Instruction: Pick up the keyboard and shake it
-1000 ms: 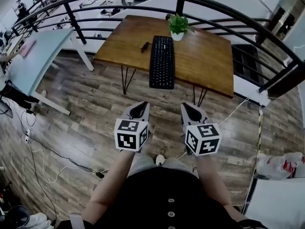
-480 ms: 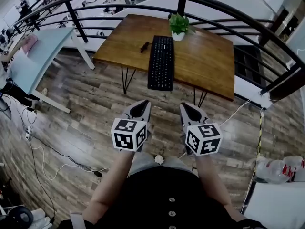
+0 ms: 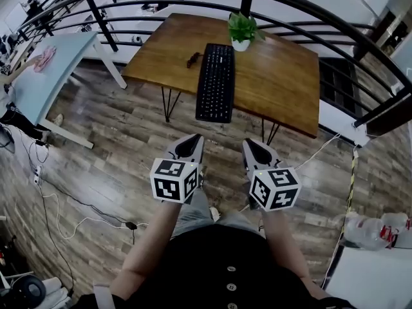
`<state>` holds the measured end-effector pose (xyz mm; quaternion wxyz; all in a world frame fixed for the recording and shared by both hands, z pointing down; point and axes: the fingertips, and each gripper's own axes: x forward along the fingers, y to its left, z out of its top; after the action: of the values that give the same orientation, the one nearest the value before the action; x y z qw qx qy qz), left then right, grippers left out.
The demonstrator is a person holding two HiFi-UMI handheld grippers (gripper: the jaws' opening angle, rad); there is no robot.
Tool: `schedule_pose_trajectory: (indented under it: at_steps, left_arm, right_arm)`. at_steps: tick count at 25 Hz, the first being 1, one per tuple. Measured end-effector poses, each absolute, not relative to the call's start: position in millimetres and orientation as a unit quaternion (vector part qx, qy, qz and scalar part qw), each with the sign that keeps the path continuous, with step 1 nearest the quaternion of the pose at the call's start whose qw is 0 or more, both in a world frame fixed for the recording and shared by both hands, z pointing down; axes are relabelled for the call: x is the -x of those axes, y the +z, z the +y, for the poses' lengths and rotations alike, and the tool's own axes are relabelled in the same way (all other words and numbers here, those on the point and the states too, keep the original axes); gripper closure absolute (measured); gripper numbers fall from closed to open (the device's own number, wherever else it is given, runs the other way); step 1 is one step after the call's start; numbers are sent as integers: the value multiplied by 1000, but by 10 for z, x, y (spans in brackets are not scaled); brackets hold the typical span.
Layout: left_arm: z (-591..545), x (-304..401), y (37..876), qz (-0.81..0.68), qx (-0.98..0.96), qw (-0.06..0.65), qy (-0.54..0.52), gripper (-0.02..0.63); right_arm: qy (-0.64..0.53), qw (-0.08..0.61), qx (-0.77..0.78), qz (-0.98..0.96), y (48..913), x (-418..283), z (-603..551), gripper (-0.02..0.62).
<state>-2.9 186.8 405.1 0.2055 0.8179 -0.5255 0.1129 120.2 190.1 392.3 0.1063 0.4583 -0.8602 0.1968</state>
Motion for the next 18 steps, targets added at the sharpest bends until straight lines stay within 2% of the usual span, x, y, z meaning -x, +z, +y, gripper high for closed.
schedule_pose_trajectory:
  at_steps: [18]
  left_arm:
    - [24, 532, 4138, -467, -849, 219, 118, 583]
  right_arm:
    - [206, 104, -489, -841, 4017, -636, 124, 568]
